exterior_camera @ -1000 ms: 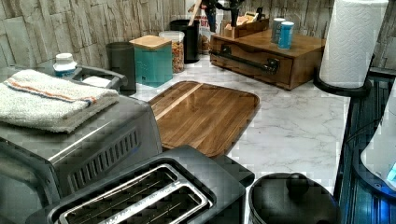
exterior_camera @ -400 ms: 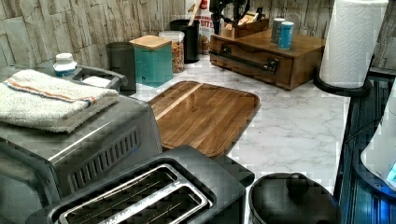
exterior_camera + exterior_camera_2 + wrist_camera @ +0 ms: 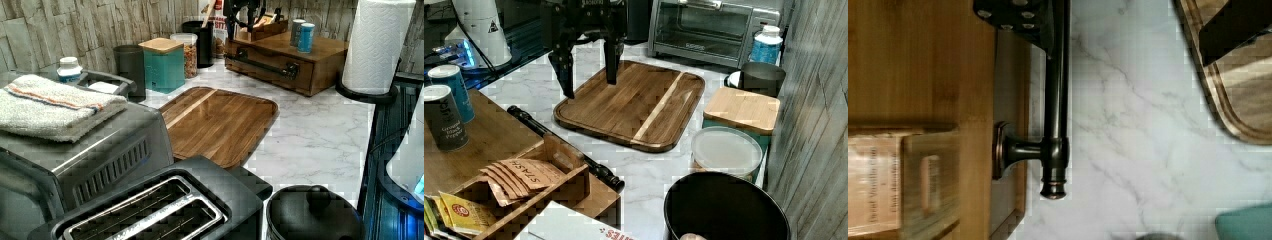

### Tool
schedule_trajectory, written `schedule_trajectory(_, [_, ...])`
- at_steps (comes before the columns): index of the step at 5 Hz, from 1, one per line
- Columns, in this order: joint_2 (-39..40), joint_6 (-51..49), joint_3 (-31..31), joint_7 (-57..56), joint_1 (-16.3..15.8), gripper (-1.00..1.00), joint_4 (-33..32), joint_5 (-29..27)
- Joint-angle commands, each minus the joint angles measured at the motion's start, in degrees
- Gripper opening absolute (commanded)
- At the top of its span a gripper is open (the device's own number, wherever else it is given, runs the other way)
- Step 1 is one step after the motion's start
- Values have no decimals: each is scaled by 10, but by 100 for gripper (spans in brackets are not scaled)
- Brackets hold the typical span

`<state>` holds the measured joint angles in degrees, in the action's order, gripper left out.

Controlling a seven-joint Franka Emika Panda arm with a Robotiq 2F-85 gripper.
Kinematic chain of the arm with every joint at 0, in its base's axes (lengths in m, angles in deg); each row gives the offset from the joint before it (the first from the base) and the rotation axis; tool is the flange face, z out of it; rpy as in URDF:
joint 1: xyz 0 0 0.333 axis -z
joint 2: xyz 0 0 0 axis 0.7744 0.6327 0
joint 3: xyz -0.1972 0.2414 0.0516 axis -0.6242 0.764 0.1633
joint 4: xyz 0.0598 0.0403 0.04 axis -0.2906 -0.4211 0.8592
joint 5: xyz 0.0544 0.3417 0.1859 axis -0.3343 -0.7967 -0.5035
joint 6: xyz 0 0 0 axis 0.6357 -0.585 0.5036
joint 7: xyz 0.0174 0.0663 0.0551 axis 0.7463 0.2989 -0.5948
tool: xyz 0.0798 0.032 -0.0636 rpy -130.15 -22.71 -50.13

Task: Open the drawer.

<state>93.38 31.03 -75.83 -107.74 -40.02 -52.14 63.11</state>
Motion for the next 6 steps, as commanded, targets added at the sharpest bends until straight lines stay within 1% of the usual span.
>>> schedule_trajectory(1, [44,-38,-29,-36,34,100,74,10])
schedule_trajectory(2, [37,-25,-31,-9,33,100,51,11])
schedule_trajectory(3, [46,-42,-27,22,29,100,61,1])
schedule_trajectory(4, [58,-17,-24,47,23,100,58,5])
schedule_trajectory(5, [72,12,-23,22,34,100,49,-2])
schedule_trajectory(6, [79,47,-21,-1,45,100,25,-19])
